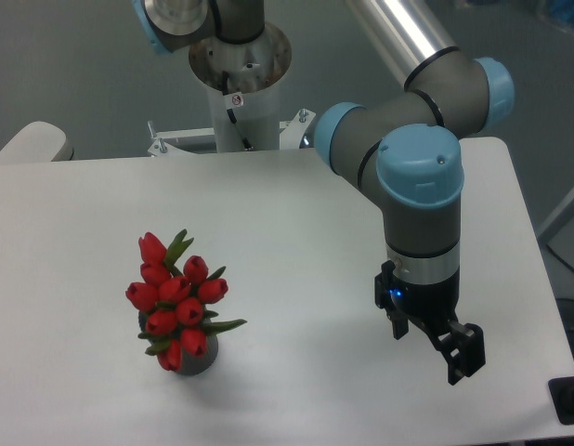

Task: Pick up the flowers from the vase
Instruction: 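Open the gripper and move it toward the red tulip bouquet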

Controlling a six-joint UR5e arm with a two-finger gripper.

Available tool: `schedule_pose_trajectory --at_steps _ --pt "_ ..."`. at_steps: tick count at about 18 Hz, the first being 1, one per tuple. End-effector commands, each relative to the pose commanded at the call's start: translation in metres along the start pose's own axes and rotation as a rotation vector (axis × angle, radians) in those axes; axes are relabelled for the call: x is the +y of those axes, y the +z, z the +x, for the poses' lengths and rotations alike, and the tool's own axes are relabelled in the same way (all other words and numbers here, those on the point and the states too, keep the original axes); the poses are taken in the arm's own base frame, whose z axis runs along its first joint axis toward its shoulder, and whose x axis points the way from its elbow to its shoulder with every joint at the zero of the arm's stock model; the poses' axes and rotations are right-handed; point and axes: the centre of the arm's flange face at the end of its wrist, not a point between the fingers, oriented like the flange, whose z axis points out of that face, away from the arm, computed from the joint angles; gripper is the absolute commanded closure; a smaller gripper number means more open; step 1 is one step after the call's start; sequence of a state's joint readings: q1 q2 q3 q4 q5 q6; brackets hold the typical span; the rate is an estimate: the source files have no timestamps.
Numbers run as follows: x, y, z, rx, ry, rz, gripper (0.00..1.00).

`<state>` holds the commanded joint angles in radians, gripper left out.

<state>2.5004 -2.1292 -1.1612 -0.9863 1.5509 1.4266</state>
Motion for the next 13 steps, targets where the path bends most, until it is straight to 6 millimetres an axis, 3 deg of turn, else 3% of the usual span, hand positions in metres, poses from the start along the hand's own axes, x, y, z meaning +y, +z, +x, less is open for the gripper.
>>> schedule_pose_trajectory --at_steps 13 --pt "0.005 -0.019 0.028 0.062 -0.075 0.194 0.0"
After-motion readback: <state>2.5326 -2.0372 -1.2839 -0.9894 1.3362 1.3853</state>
